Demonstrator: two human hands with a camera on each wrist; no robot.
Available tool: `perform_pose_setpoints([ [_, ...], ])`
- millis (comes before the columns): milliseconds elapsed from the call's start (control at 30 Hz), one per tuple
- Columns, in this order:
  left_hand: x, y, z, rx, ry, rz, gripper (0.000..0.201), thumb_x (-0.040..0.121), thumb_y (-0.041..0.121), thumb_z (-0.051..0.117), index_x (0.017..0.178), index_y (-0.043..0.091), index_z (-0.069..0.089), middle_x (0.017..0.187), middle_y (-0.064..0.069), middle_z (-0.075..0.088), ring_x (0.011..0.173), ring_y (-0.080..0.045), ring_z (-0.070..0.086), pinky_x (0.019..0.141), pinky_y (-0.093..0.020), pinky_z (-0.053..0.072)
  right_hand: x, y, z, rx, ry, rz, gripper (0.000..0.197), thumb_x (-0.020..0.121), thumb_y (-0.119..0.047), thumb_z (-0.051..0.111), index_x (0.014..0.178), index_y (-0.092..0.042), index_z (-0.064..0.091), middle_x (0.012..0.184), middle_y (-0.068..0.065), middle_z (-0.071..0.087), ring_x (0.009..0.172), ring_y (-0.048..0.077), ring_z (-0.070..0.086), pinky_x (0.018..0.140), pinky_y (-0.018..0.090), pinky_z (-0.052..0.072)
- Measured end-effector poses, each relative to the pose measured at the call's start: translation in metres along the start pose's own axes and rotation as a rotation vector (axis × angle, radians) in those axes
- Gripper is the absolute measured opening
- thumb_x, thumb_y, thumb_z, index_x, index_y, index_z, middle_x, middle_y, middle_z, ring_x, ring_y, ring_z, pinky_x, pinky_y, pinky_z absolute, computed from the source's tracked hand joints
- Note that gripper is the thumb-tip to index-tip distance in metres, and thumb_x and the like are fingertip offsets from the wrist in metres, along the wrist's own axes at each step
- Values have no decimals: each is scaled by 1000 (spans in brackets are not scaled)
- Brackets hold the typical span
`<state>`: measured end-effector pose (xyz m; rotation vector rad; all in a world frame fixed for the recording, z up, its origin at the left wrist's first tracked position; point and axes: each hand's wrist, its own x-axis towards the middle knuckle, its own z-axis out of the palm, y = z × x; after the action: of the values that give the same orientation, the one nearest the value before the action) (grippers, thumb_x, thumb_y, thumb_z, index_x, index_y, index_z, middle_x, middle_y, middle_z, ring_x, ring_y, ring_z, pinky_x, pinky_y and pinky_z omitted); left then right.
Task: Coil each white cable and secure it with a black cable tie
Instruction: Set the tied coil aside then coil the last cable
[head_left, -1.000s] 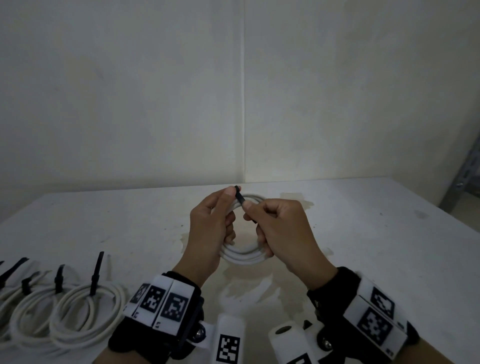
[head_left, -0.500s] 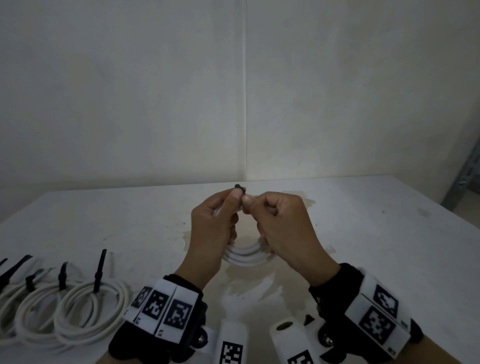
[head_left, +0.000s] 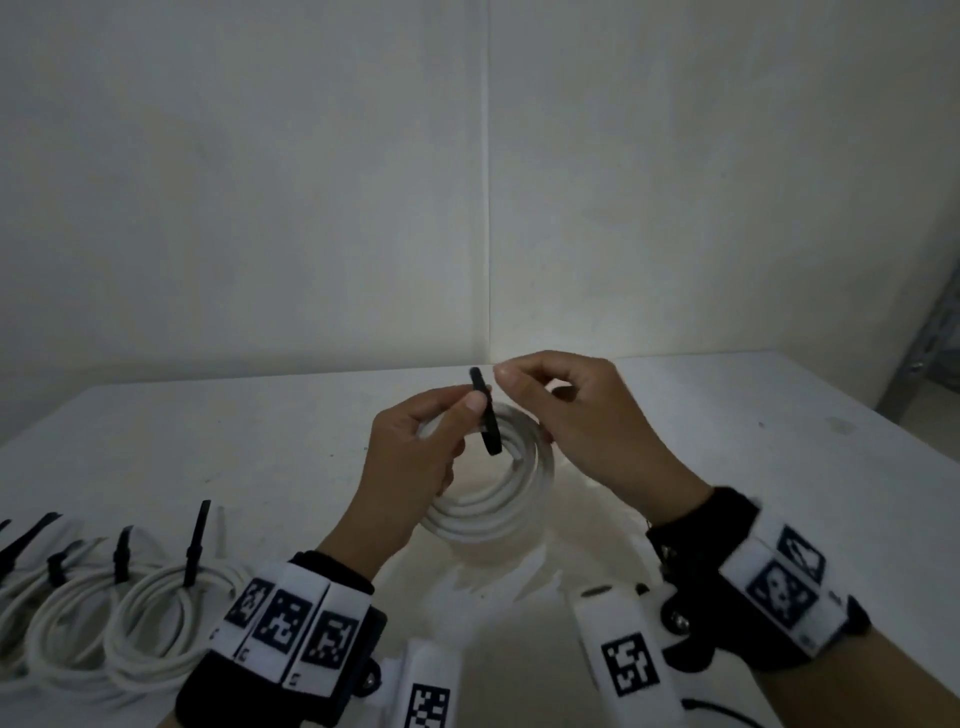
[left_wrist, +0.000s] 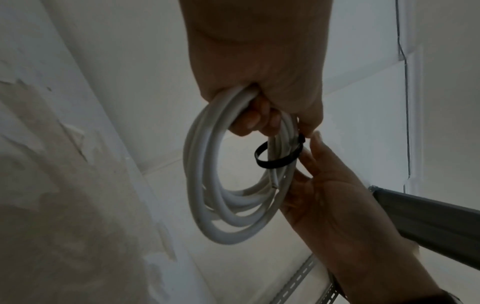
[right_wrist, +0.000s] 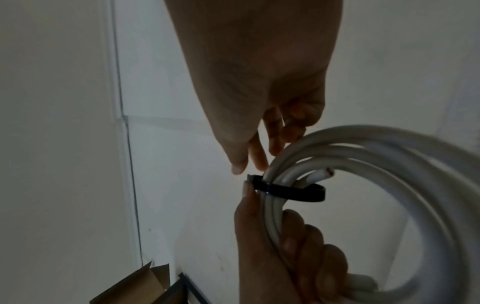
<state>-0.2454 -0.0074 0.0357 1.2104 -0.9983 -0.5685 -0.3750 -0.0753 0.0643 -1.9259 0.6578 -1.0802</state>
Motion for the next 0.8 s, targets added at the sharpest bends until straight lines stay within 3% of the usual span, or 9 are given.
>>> perform_pose_setpoints([
  [100,-5,2,1,46,-61,12,13,86,16,58,81,22,69,41,8,51,36,-3,37,36,-16,31,7,-1,2,-25,-136,3,9,86,-26,61,84,-23,70,86,-6,64,61,-4,48,63,10,39],
  [167,-6,1,1,38,-71,-11,13,85,18,58,78,22,69,39,8,48,36,-3,36,37,-16,30,8,-1,4,-26,-166,-5,11,86,-21,62,77,-24,68,79,-10,62,65,0,51,66,13,43],
  [233,-7,2,0,27,-71,-31,12,81,27,59,77,20,69,38,9,45,35,-3,34,37,-16,30,9,-1,4,22,-175,13,14,85,-16,63,74,-23,68,76,-8,66,72,7,59,73,19,49],
  [300,-7,3,0,40,-64,-29,15,77,31,60,74,19,68,38,8,45,35,-4,34,37,-17,30,9,-2,4,68,-180,25,13,84,-13,64,74,-20,69,75,-6,68,75,6,64,75,19,52],
  [433,-5,5,1,68,-74,-1,13,82,22,62,72,21,69,42,9,51,36,-3,36,37,-16,31,12,-5,3,0,-155,-36,15,85,-10,63,72,-17,66,66,-7,64,60,0,61,65,14,51],
  [633,-7,1,7,79,-80,-1,10,81,19,64,72,19,69,44,11,54,37,-1,40,38,-13,31,23,-9,0,51,75,-45,19,90,-7,55,72,-12,58,60,0,59,45,-1,53,50,9,41],
  [733,-5,0,8,105,-72,19,10,81,20,64,72,20,68,43,12,54,37,-1,40,39,-12,32,23,-8,3,141,118,-18,17,90,-8,55,74,-14,58,63,-1,58,47,-2,54,51,11,44],
  [800,-4,0,7,102,-53,21,11,81,21,64,72,20,68,43,13,54,37,-1,41,39,-12,32,21,-7,4,165,38,9,11,87,-11,60,77,-15,61,65,-2,61,52,-3,57,53,8,43],
])
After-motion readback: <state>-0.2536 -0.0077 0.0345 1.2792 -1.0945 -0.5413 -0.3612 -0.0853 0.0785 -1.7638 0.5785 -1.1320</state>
